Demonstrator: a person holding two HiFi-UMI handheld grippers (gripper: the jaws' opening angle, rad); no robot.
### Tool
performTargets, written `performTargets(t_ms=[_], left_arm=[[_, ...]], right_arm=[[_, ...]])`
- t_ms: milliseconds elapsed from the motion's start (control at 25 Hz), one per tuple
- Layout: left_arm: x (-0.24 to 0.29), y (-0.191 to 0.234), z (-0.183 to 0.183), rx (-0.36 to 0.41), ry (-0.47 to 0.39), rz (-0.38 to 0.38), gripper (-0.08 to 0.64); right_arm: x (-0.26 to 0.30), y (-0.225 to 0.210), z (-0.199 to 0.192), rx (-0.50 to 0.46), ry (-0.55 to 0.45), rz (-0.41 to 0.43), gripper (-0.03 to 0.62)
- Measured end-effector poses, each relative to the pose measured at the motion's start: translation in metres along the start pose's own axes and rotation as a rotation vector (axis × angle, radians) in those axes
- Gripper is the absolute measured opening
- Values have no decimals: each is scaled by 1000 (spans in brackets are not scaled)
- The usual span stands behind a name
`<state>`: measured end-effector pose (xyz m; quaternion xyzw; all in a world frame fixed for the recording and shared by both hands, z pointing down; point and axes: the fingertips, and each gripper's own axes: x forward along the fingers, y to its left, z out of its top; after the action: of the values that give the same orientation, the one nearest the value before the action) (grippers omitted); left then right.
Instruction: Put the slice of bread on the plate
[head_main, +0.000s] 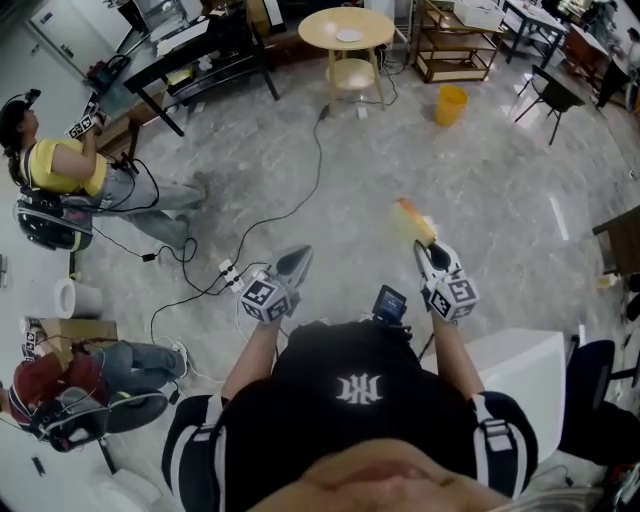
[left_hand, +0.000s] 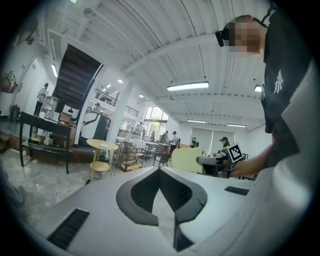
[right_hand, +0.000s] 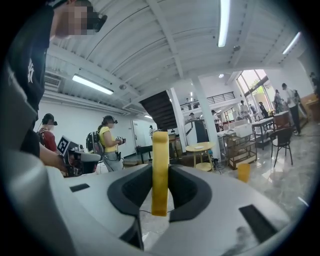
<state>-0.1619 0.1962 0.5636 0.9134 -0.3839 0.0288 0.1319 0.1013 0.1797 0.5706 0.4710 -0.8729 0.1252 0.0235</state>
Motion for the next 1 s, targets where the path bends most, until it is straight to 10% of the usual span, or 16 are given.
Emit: performTargets(t_ms=[1000], left_arm=[[35,-36,-23,11,46,-26,9]], right_arm=[[-25,-33,-28,99,-11,3,95]])
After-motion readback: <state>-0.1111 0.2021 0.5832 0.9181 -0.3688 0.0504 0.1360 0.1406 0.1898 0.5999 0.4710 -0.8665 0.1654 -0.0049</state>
